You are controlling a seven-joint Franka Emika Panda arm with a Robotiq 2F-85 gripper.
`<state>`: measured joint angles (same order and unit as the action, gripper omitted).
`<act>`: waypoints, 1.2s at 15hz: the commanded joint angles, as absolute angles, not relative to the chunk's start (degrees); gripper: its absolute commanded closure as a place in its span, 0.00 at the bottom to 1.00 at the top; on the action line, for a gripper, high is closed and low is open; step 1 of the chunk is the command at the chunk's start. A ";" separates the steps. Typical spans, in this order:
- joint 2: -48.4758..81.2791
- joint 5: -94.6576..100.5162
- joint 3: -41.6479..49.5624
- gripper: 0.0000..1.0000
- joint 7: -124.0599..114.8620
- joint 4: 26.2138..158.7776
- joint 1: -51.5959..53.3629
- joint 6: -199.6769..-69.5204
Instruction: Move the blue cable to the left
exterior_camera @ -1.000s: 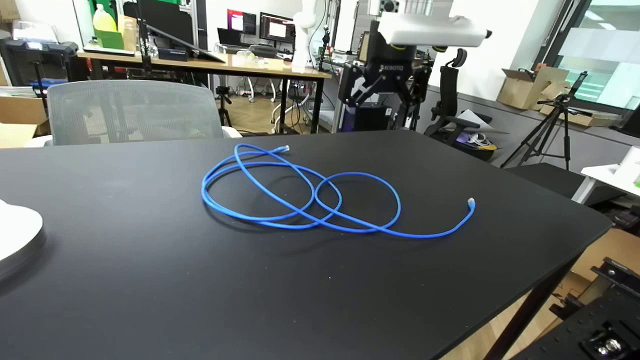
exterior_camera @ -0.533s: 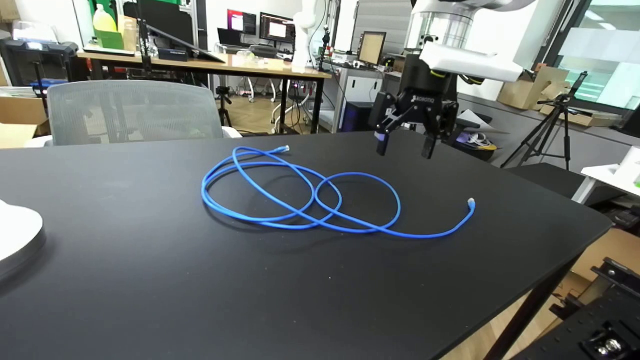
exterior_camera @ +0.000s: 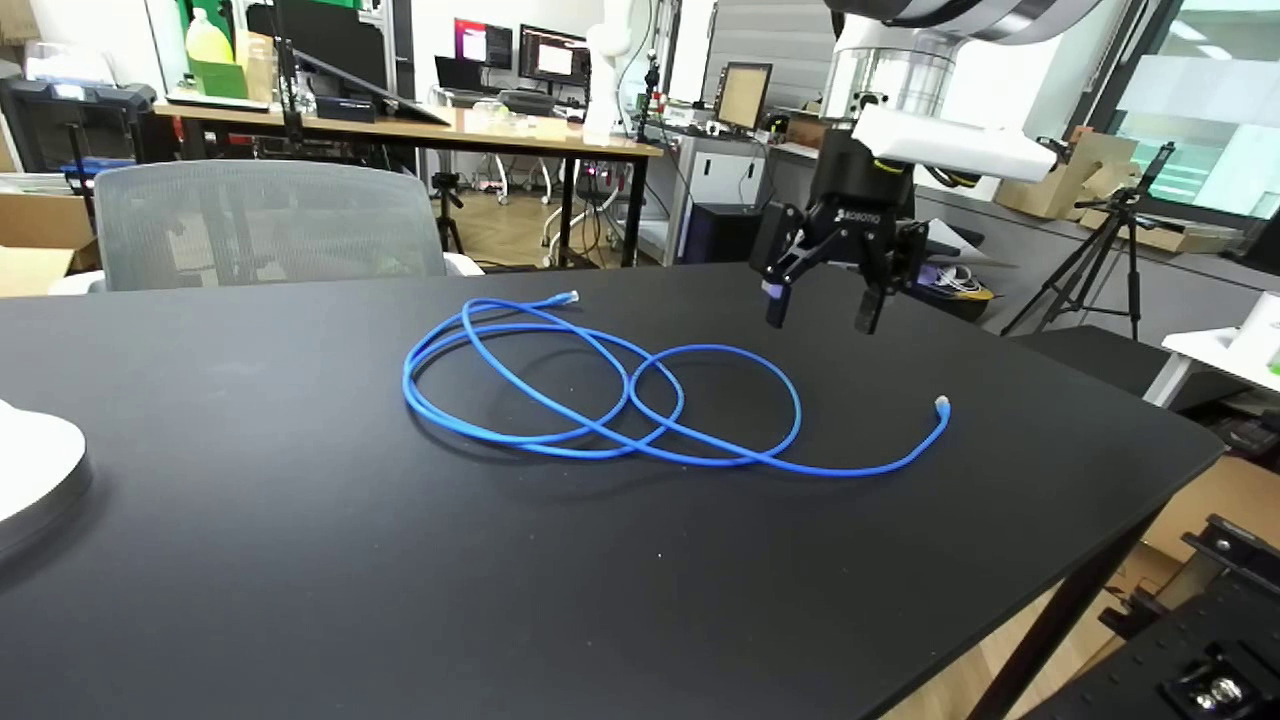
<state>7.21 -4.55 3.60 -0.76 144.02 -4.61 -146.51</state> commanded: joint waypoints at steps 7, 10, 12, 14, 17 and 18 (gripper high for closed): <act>16.30 -3.09 6.30 0.00 -3.14 137.12 -5.60 -144.35; 20.00 -1.62 7.70 0.00 -5.16 134.37 -4.91 -145.04; 22.11 -0.68 8.33 0.00 -6.74 132.39 -4.37 -144.76; 23.72 -0.07 8.61 0.00 -7.94 130.79 -4.03 -144.51; 25.68 0.76 9.07 0.00 -9.65 128.96 -3.28 -144.75; 26.29 0.99 9.17 0.00 -10.09 128.43 -2.97 -144.99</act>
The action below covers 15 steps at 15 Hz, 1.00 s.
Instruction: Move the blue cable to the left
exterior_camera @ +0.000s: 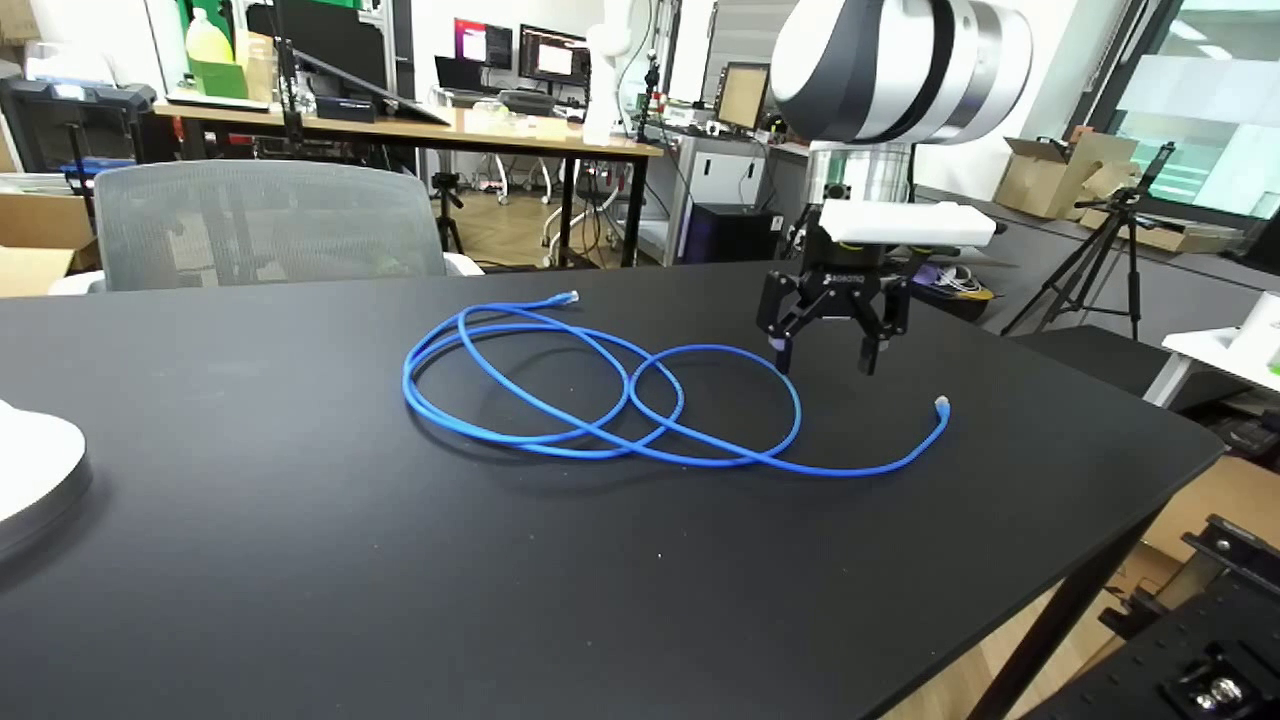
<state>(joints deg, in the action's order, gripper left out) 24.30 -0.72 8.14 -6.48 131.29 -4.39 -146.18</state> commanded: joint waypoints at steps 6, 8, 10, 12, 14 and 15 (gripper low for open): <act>29.46 2.25 9.54 0.00 -12.33 125.45 -1.04 -146.02; 30.19 2.21 9.44 0.26 -12.71 124.74 -0.71 -146.37; 30.83 2.15 9.44 0.40 -12.89 124.06 -0.38 -146.40; 31.44 2.06 9.45 0.55 -13.08 123.51 -0.16 -146.52; 31.88 2.16 9.60 0.67 -13.39 123.14 0.13 -146.59; 32.12 2.11 9.60 0.75 -13.44 122.89 0.18 -146.51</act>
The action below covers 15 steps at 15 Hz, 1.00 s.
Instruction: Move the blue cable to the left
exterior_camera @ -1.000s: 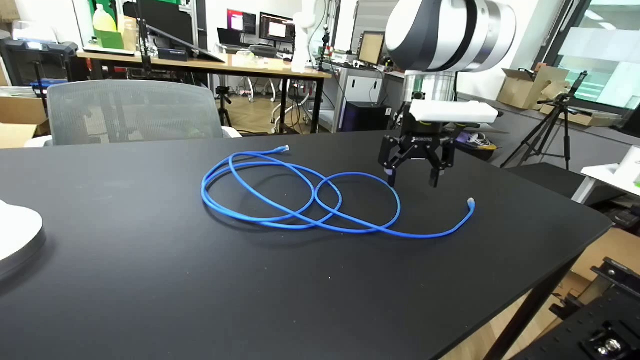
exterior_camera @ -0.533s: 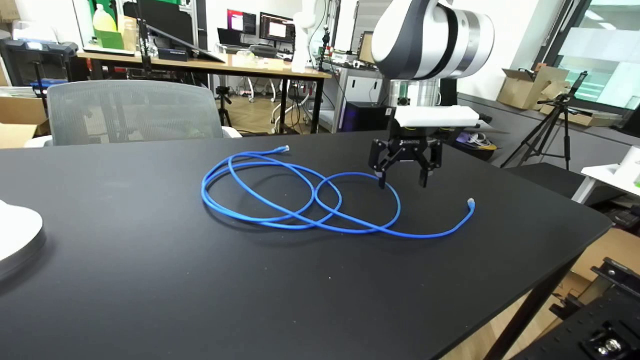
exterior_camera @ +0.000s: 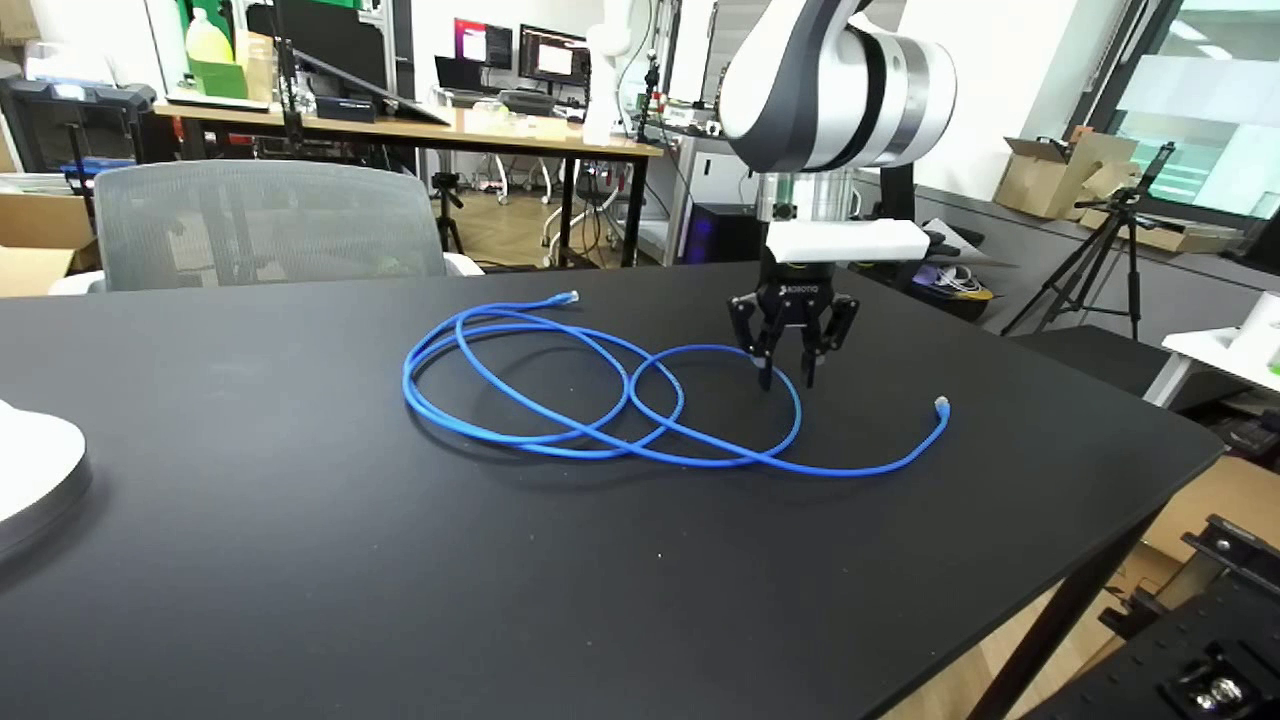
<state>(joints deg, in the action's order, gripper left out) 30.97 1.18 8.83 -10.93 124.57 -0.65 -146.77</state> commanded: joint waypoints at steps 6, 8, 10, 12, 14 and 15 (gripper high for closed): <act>30.82 2.08 9.39 1.00 -13.04 123.84 0.44 -147.19; 28.96 2.44 9.39 0.98 -12.95 125.33 1.00 -148.75; 26.73 3.05 9.51 0.98 -13.04 126.90 1.88 -150.87; 24.14 3.63 9.38 0.98 -12.92 128.59 2.66 -153.29; 21.65 4.11 9.21 0.98 -12.96 130.12 3.48 -155.66; 20.43 4.16 8.94 0.98 -12.74 130.82 3.75 -156.45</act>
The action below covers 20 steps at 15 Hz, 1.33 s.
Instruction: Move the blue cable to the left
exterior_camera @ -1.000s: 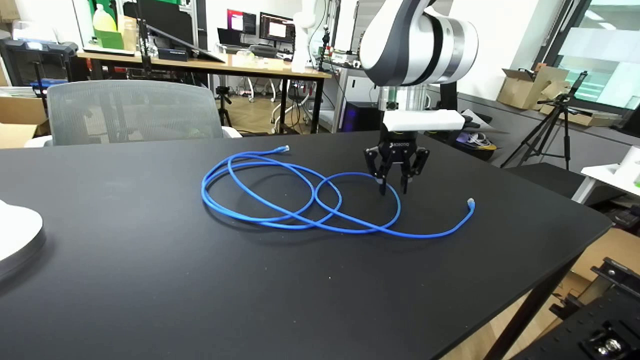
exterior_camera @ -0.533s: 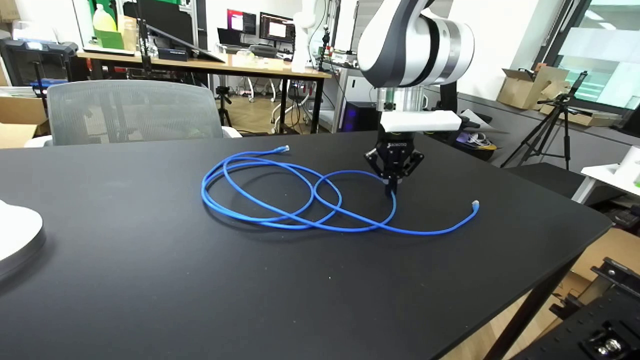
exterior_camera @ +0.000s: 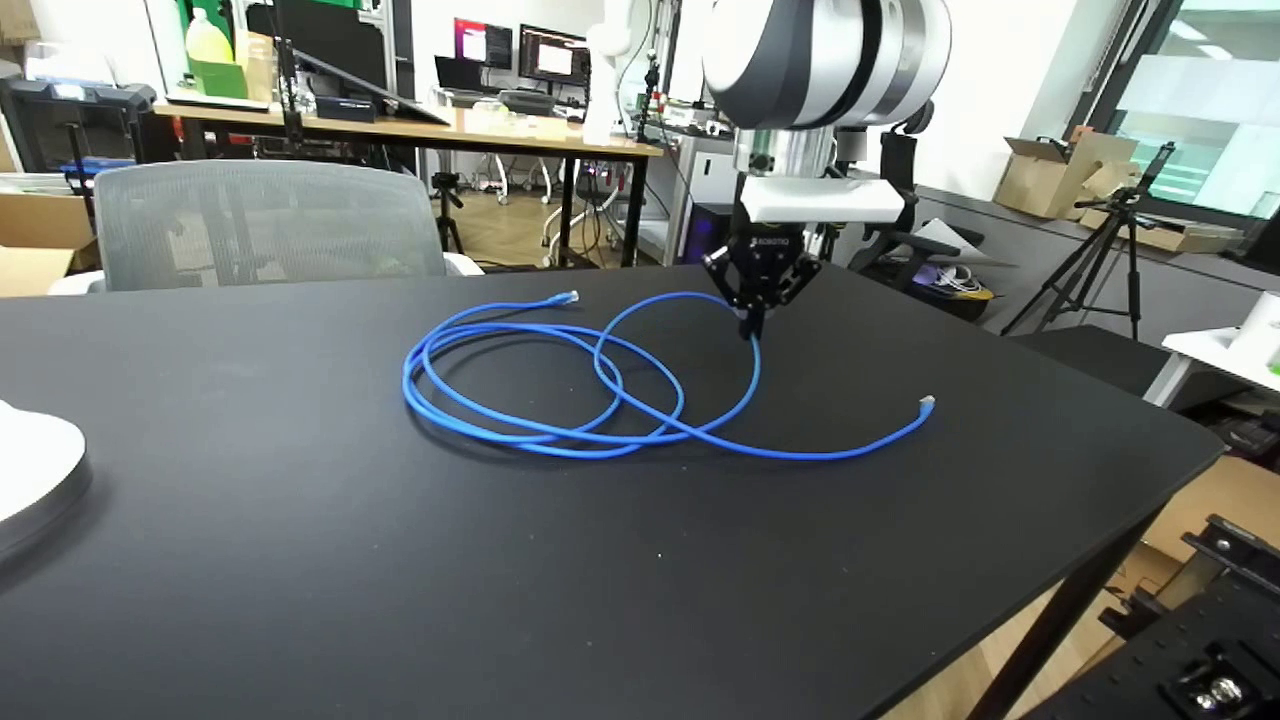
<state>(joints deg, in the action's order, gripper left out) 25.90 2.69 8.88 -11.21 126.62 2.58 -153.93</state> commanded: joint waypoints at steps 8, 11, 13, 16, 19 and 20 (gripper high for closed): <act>15.99 0.50 2.54 0.98 -7.05 130.48 2.75 -153.89; 17.47 -1.86 -0.07 0.98 -2.57 127.02 1.97 -146.90; 18.72 -0.88 -0.45 0.98 -0.51 124.23 2.23 -142.50; 21.09 -1.07 -1.24 0.98 2.95 119.80 1.95 -137.21; 23.26 0.21 -0.69 0.98 3.10 116.89 2.21 -137.23; 23.93 1.06 -0.35 0.98 2.57 116.29 2.50 -138.14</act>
